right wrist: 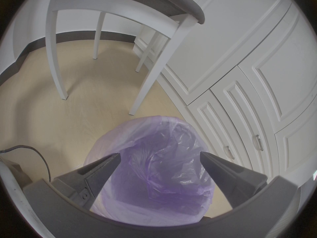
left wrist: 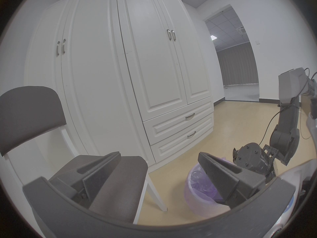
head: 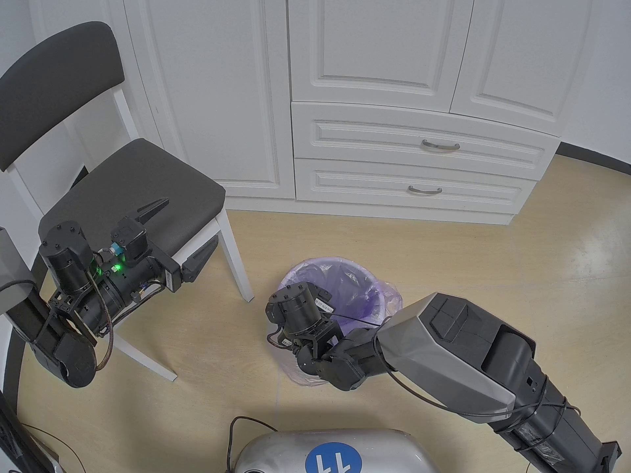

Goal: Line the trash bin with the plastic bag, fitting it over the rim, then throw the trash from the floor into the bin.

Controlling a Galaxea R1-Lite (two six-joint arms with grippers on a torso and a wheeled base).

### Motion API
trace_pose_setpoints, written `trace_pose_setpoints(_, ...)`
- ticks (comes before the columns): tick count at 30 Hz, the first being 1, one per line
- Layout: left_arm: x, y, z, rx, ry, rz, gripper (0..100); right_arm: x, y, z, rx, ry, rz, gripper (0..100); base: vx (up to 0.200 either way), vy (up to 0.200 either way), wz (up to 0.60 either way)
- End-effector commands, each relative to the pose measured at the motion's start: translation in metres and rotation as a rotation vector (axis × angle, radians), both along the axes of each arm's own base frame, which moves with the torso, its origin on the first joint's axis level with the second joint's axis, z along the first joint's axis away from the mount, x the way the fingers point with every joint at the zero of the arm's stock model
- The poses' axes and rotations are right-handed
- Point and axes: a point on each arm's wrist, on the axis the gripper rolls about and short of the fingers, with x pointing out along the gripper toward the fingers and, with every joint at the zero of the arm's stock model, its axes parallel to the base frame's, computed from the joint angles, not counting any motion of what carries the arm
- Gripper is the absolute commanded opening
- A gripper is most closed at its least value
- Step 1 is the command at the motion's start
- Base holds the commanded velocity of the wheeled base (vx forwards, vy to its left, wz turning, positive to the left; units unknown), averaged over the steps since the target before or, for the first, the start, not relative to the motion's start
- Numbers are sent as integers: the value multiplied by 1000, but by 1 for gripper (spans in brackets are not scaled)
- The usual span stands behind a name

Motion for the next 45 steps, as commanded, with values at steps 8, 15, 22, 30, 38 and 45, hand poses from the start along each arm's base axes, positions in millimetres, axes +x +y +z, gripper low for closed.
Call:
trace_pose_setpoints(8, -2, 1, 2, -1, -7, 0, 100, -4, 3, -5, -8, 8, 9, 100, 0, 0, 0)
trace_pose_setpoints(15, -2, 1, 3, -1, -8, 1, 100, -10, 8, -10, -14, 14, 24, 100, 0, 0, 0)
trace_pose_setpoints(22, -1, 2, 3, -2, -11, 6, 100, -17, 15, -9, -16, 12, 44, 100, 0, 0, 0)
trace_pose_setpoints(30, -1, 2, 3, -2, -10, 6, 100, -5, 6, -34, -45, 35, 14, 100, 0, 0, 0)
trace_pose_setpoints(38, 0, 2, 2, -1, -7, 6, 100, 8, 0, -40, -49, 26, -20, 100, 0, 0, 0)
trace_pose_setpoints(45, 0, 2, 2, -1, -7, 6, 100, 7, 1, -41, -52, 30, -18, 100, 0, 0, 0)
